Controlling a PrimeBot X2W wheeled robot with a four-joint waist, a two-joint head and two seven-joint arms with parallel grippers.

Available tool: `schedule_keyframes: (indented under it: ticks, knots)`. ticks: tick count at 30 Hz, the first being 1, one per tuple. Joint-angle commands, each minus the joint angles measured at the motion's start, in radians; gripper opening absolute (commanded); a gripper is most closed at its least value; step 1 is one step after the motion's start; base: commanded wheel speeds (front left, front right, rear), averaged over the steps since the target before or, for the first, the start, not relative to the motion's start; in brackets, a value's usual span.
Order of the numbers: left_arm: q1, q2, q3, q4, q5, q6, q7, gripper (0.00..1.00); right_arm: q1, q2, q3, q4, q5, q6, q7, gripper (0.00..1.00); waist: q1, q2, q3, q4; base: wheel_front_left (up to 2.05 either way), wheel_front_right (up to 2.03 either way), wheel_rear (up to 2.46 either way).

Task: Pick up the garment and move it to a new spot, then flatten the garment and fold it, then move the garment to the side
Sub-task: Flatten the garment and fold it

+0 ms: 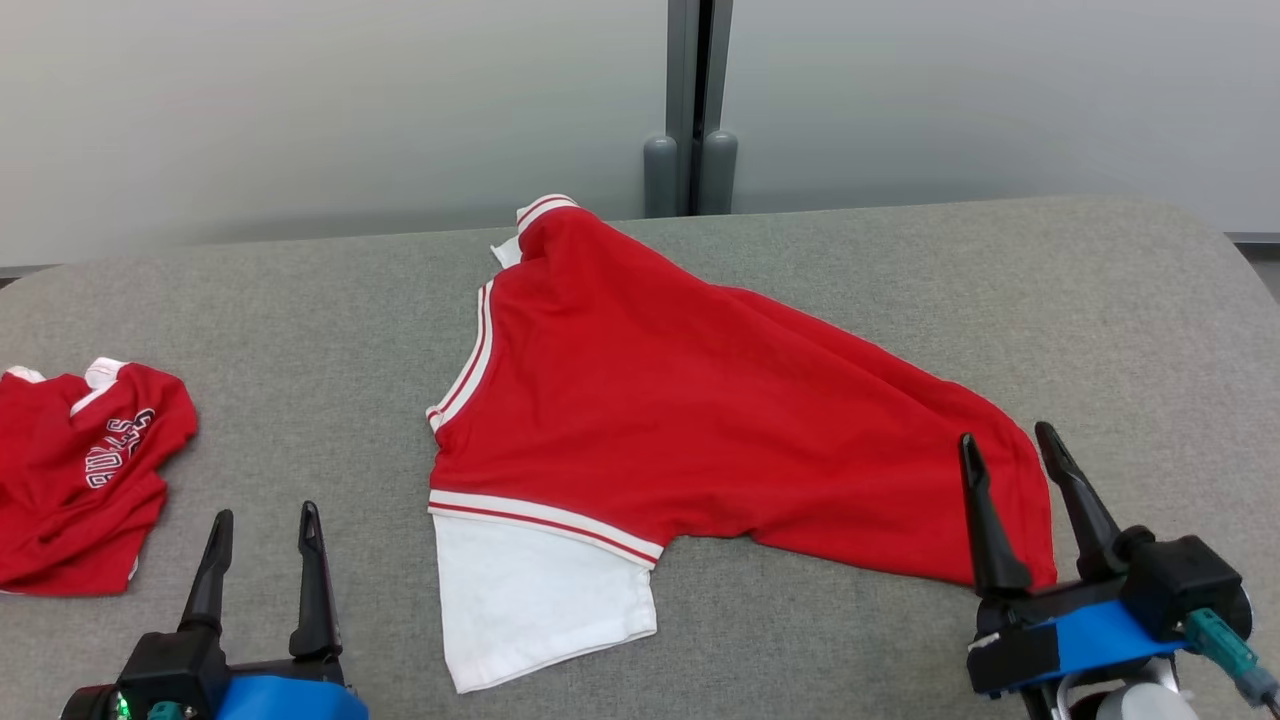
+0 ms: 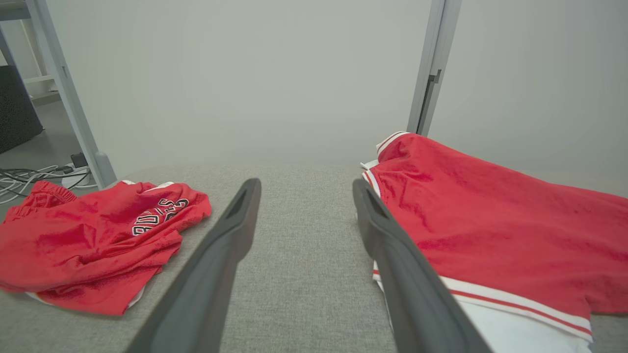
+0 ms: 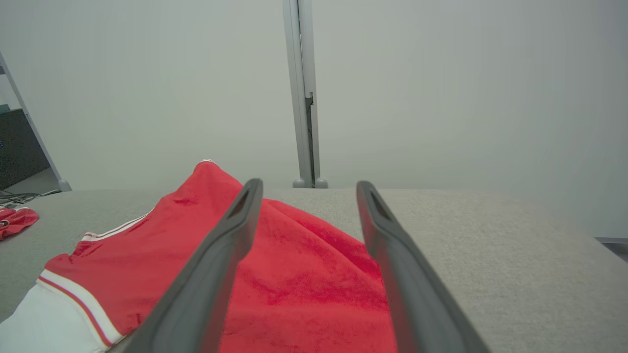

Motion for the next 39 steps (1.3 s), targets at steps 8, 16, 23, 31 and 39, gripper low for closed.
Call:
schedule_keyframes:
  ticks: [8, 16, 23, 31, 39]
  knots:
    - [0.01, 0.001, 0.005, 0.008, 0.012, -0.006, -0.003, 1.0, 0.081, 0.018, 0.015, -0.049, -0.026, 0.0, -0.004, 1.0, 0.0, 0.0, 0.001, 0.009, 0.0, 0.0, 0.0]
    - [0.009, 0.0, 0.002, 0.01, 0.019, -0.008, -0.003, 1.0, 0.076, 0.02, 0.01, -0.029, -0.023, 0.0, -0.004, 1.0, 0.0, 0.0, 0.001, 0.014, 0.0, 0.0, 0.0]
    - [0.008, 0.002, 0.003, 0.012, 0.027, -0.008, -0.003, 1.0, 0.072, 0.02, 0.014, -0.016, -0.011, 0.0, -0.004, 1.0, 0.0, 0.0, 0.0, 0.013, 0.0, 0.0, 0.0]
    - [0.019, 0.003, -0.03, 0.049, 0.034, -0.011, -0.003, 1.0, 0.07, 0.019, -0.03, 0.041, 0.0, 0.0, -0.004, 1.0, 0.0, 0.0, -0.001, 0.006, 0.0, 0.0, 0.0]
    - [0.004, 0.002, -0.14, 0.172, 0.012, -0.018, -0.003, 1.0, 0.047, 0.019, -0.118, 0.173, -0.02, 0.0, -0.004, 1.0, 0.0, 0.0, 0.012, -0.006, 0.0, 0.0, 0.0]
